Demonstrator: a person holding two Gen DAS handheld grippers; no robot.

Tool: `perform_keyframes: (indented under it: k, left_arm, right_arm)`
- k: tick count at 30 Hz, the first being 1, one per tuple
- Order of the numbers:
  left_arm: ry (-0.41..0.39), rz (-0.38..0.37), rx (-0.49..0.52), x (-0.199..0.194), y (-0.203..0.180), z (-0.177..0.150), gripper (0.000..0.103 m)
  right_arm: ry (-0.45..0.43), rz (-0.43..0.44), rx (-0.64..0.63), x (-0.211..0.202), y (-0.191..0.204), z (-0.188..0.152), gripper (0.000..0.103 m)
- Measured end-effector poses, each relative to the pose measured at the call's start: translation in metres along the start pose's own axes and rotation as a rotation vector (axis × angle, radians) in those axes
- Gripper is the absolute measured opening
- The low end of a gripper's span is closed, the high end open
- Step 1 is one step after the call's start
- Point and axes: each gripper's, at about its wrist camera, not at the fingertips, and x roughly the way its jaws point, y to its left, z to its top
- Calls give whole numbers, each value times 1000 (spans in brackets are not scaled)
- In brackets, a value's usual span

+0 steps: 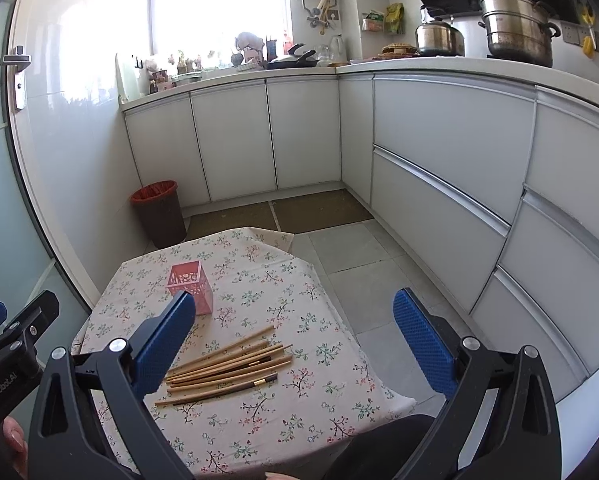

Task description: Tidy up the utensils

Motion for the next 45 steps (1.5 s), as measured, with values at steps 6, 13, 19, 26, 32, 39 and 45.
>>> perform_keyframes:
  k: [6, 13, 19, 26, 32, 39, 45]
  left_arm:
    - [1, 0, 1, 1, -1, -1, 96]
    - [1, -2, 1, 0, -2, -2, 96]
    - [3, -7, 1, -1, -3, -3, 96]
    - [4, -7, 2, -1, -3, -4, 96]
    - [6, -4, 2, -2, -3, -5, 96]
    - [9, -5, 2, -1, -2, -6, 96]
    - [12, -3, 2, 1, 0, -6, 96]
  right_arm:
    - [12, 10, 3, 0, -1, -1, 96]
    - [16, 18, 4, -1, 0, -1, 96]
    - [16, 19, 6, -2, 0, -3, 96]
    - [15, 19, 6, -2, 0, -3, 96]
    - [16, 19, 7, -2, 1, -4, 96]
    - [16, 19, 6, -3, -1, -4, 96]
    - [17, 19, 5, -4, 0, -5, 96]
